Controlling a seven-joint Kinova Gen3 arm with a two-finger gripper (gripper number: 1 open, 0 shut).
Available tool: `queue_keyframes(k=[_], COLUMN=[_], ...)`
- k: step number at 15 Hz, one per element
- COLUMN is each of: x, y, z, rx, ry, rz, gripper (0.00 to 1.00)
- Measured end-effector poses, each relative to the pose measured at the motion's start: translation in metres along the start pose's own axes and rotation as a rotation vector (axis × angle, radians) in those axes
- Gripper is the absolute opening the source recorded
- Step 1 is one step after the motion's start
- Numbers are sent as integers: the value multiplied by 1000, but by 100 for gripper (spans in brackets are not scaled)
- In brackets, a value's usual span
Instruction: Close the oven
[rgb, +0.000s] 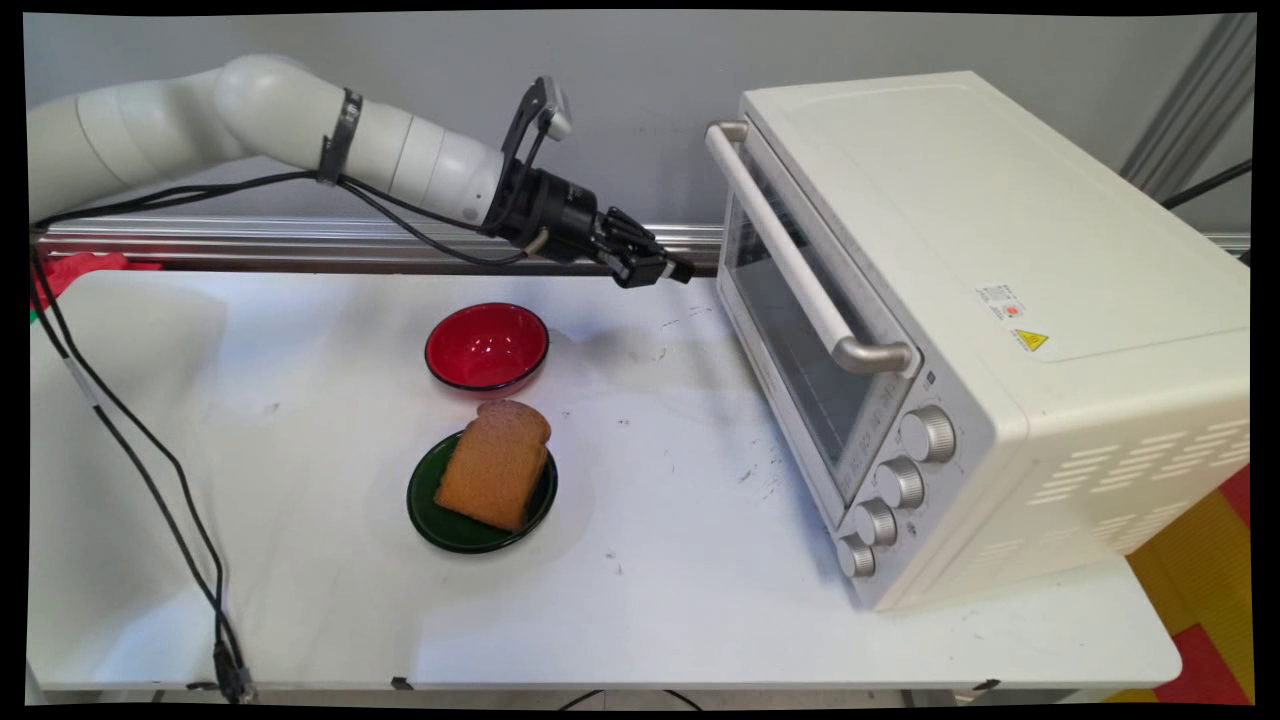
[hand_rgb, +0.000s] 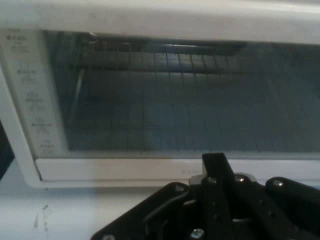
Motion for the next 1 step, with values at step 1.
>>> queue_keyframes(k=[1], x=[2], y=[0], z=[1], rx=[-1], ry=[2], rz=[-1], gripper=[0])
